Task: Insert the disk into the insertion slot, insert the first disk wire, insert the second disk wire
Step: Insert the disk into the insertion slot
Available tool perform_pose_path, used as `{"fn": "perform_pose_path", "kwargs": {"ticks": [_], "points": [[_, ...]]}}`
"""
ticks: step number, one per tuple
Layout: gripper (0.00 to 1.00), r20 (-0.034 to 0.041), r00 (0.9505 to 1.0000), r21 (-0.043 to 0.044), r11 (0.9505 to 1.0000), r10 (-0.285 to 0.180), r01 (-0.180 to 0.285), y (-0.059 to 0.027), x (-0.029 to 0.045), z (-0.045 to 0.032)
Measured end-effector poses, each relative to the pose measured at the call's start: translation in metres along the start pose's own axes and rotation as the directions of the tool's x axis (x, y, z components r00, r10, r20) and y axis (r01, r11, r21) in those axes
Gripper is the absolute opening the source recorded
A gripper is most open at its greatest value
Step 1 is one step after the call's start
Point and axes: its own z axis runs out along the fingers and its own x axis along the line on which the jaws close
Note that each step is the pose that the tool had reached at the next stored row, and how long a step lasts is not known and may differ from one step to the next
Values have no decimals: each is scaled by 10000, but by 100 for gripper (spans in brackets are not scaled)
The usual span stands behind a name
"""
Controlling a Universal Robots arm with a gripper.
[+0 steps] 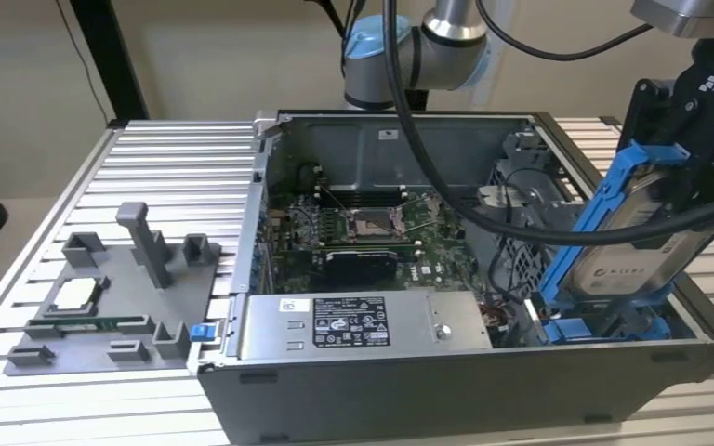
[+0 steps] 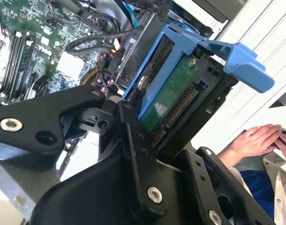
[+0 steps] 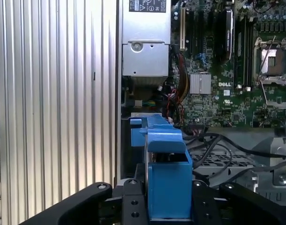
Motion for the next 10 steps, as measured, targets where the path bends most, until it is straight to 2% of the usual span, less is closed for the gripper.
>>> {"fn": "perform_pose_path", "kwargs": {"ticks": [3,10], "points": [[0,58,10000,-1,10000,-3,3,-3,0,34],[0,84,10000,-22,10000,-6,6,-39,0,111]]}}
